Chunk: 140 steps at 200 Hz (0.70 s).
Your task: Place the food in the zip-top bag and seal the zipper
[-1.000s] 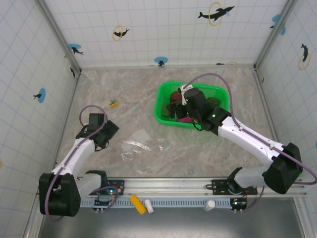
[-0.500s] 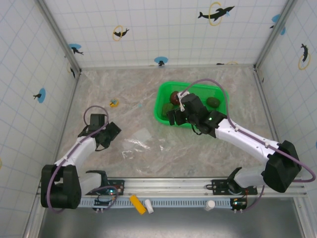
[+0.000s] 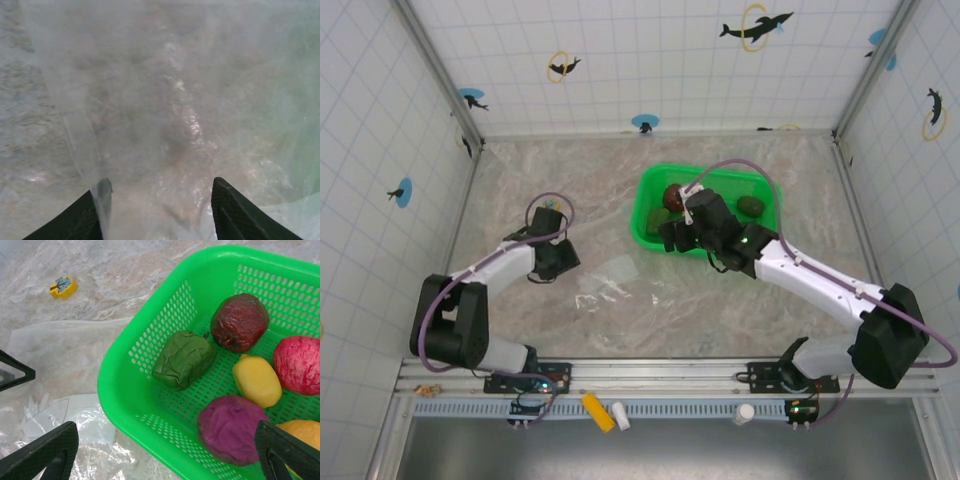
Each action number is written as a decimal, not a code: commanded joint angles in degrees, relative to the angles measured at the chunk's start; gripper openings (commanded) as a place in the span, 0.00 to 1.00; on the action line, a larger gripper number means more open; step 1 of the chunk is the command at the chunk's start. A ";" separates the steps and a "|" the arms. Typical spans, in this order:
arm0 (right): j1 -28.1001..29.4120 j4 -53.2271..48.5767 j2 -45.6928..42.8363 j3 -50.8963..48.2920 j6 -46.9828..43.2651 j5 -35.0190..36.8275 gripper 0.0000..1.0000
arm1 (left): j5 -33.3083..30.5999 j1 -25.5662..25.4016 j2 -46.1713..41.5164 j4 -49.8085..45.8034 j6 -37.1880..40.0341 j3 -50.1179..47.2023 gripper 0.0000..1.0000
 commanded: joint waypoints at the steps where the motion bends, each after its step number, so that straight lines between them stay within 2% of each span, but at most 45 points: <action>1: 0.15 -0.17 -2.16 -1.74 -0.40 1.85 0.93 | -4.21 -1.36 2.59 -4.43 4.31 1.73 0.39; 17: 0.01 -0.37 -2.87 -1.86 -0.66 2.34 0.92 | -5.41 -1.77 1.69 -3.97 4.91 1.81 0.24; 42: -0.36 -0.85 -4.05 -1.97 0.00 4.39 0.90 | -4.68 -1.74 -3.40 -1.82 6.51 1.92 0.15; 61: -0.90 -0.35 -5.63 -2.46 1.58 7.38 0.90 | -6.40 -1.78 -8.56 -0.40 7.71 2.63 0.00; 83: -2.06 4.64 -9.25 -6.28 2.33 6.61 0.82 | -8.89 -1.77 -14.63 1.26 9.91 4.40 0.00; 110: -2.76 7.39 -12.82 -6.46 0.94 4.63 0.84 | -8.82 -1.78 -21.02 2.93 15.62 6.74 0.00; 127: -2.71 8.45 -14.83 -5.79 -0.77 0.52 0.86 | -7.97 -1.73 -25.33 6.43 19.94 6.05 0.00; 140: -2.76 7.75 -15.05 -4.11 -1.90 -2.34 0.86 | -7.91 -1.76 -26.05 5.52 23.34 7.91 0.00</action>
